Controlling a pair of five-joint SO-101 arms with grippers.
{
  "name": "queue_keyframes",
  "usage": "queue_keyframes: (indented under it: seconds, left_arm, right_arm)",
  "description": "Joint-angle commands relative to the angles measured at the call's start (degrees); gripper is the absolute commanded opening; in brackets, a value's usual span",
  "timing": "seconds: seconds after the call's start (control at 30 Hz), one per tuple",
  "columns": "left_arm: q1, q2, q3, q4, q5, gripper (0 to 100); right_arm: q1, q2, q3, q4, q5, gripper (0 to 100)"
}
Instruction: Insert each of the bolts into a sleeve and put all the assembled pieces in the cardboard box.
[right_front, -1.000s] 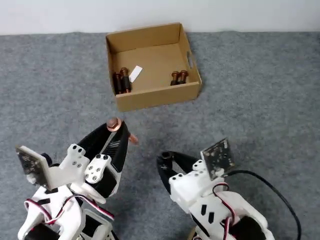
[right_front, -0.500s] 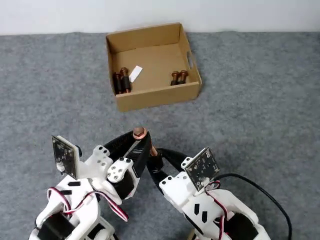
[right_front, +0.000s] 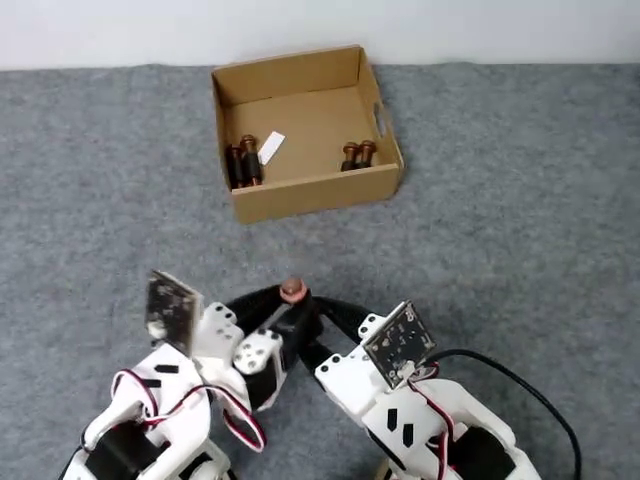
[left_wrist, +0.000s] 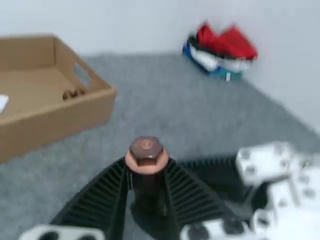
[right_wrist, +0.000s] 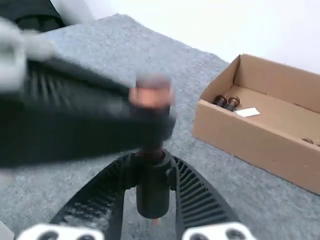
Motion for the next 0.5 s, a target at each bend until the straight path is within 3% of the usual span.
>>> queue_keyframes:
  seconds: [0.0, 0.2, 0.47]
  left_arm:
    - [2.3, -0.3, 0.2, 4.3, -3.1, 0]
    - [4.0, -0.5, 4.2, 7.2, -6.0, 1]
    - [4.0, -0.2, 3.7, 11.4, -6.0, 23]
  right_arm:
    - [0.1, -0.7, -0.9, -2.2, 0.8, 0.9]
    - [0.1, -0.7, -0.9, -2.2, 0.8, 0.9]
    - [0.1, -0.7, -0.9, -2.2, 0.9, 0.9]
